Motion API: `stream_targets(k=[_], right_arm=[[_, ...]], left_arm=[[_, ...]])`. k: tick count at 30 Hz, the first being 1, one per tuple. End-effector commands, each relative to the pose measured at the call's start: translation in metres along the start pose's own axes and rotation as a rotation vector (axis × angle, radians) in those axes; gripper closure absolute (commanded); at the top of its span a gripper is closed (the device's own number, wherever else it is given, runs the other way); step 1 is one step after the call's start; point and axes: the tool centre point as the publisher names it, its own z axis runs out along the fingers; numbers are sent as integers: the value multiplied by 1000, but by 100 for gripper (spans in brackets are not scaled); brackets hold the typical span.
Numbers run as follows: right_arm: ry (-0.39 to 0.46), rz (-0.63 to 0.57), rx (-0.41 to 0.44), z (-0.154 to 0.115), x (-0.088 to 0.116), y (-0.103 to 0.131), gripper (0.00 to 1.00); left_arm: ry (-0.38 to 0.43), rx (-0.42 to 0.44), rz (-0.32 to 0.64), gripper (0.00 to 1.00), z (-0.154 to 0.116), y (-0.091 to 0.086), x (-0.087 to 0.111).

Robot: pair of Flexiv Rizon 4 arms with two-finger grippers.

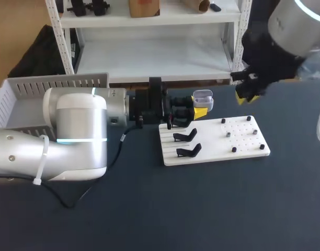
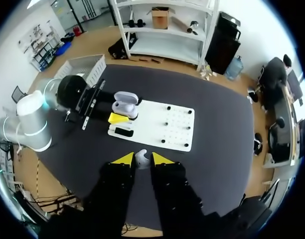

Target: Pick up each earbud case from the left stands, insert the matching earbuds, close the lid, and place the case in the box.

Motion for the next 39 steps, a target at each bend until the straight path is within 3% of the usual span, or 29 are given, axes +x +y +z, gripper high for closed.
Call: stream_targets(k=[1,7,22,39], right_arm=[[24,-57,-12,-3,-3,10,100],[43,-149,-24,2,-8,27,100],[28,-256,-40,30,-43,59,100],[46,-320,-32,60,-63,53,100]], left_arm=[[-1,-2,0,100,1,0,0],[-1,-2,0,100,1,0,0],[-1,-2,0,100,1,0,0],[-1,-2,0,100,1,0,0]])
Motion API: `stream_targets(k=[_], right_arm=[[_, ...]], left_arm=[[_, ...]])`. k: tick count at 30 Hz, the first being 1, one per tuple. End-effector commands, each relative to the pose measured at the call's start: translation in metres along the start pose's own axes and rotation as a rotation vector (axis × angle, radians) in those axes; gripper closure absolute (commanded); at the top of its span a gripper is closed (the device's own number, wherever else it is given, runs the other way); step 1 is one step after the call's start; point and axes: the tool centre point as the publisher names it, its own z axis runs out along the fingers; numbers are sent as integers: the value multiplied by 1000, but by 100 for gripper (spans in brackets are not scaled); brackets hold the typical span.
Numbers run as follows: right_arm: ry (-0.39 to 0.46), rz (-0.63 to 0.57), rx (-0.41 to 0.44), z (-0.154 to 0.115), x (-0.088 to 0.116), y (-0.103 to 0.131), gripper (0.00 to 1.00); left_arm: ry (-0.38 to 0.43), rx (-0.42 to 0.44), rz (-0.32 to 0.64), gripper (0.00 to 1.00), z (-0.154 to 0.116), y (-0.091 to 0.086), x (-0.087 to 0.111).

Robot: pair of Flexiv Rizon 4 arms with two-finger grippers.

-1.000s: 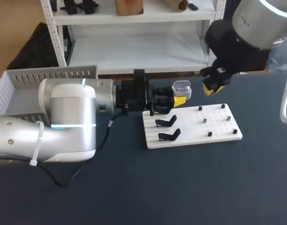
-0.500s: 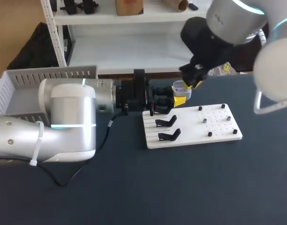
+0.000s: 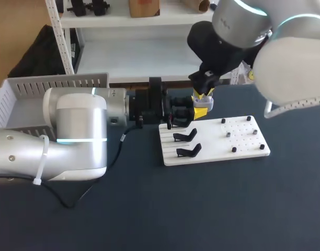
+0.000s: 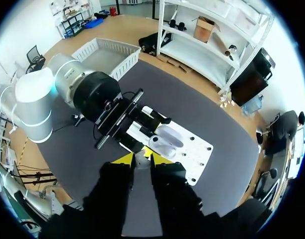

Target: Pick up each earbud case from the left stands, insert the matching earbuds, close the lid, and place the case in the box.

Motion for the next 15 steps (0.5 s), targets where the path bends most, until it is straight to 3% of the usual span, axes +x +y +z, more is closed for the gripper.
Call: stream_targets(k=[1,15], right_arm=[[9,-1,3,12,-7,-6,100],[22,-10,28,27,-10,-16,100]], left_arm=[[-1,-2,0,100,1,0,0],[-1,-2,0,100,1,0,0]])
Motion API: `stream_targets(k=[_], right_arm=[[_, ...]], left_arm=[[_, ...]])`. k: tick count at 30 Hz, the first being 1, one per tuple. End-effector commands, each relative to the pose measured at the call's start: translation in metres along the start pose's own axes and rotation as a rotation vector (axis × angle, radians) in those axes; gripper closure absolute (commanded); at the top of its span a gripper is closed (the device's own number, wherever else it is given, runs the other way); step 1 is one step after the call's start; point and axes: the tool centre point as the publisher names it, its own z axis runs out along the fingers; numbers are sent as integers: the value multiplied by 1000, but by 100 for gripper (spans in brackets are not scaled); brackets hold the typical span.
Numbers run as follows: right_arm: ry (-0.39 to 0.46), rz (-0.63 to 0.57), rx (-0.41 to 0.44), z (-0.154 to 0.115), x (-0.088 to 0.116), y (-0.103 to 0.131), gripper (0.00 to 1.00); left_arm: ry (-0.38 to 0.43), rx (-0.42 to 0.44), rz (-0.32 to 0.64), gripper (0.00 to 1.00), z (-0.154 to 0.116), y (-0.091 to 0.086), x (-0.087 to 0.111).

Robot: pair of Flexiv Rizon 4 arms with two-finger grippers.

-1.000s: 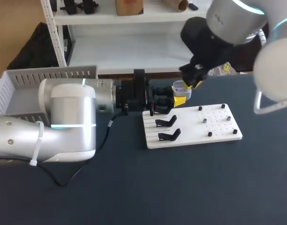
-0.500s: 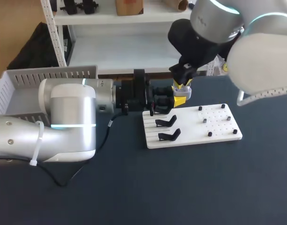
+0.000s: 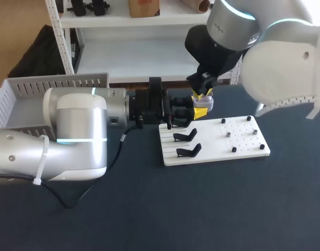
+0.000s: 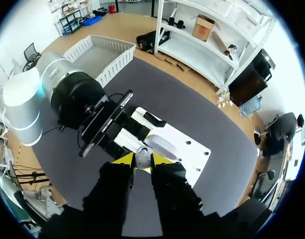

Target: Pick up each earbud case from the left stands, insert the matching earbuds, close the lid, and place the case in the box.

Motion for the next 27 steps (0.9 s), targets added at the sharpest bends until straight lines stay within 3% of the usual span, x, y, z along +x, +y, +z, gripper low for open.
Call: stream_targets(k=[1,27], right_arm=[[4,-2,3,4,-1,0,100],[37,-13,19,16,-1,-2,100]], left_arm=[[-1,-2,0,100,1,0,0],[-1,-2,0,100,1,0,0]])
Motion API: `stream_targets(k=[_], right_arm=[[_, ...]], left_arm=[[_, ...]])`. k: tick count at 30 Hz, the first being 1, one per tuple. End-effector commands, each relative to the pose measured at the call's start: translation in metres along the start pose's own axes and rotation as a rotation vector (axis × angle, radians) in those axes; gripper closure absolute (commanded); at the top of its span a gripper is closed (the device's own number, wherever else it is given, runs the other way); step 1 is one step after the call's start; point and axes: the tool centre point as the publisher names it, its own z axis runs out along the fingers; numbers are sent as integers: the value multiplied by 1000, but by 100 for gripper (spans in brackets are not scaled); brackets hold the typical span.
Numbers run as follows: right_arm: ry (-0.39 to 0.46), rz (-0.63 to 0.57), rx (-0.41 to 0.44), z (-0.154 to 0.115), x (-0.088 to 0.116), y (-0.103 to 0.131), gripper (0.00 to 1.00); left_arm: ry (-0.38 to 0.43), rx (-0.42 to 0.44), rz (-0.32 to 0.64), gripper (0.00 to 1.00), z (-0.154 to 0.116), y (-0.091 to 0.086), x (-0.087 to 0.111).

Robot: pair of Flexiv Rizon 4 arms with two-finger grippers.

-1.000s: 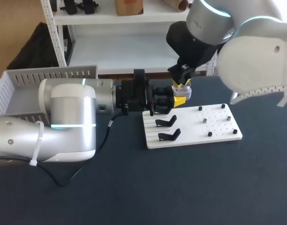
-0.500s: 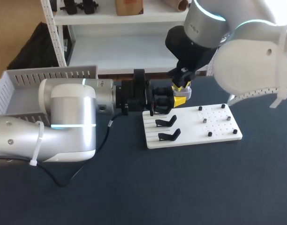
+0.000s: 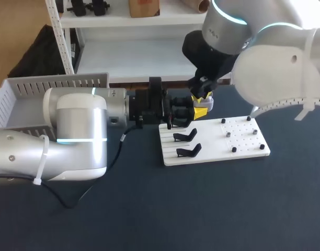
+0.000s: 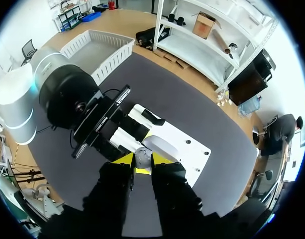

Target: Pick up each earbud case from the left stands, insert the matching earbuds, close the lid, and place the case in the box.

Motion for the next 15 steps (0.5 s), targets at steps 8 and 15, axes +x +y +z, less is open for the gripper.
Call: stream_targets(k=[8,15], right_arm=[[15,-6,12,3,0,1,100],[11,-4,10,1,0,2,82]], left_arm=[[-1,-2,0,100,0,0,0],[-1,-2,0,100,0,0,0]])
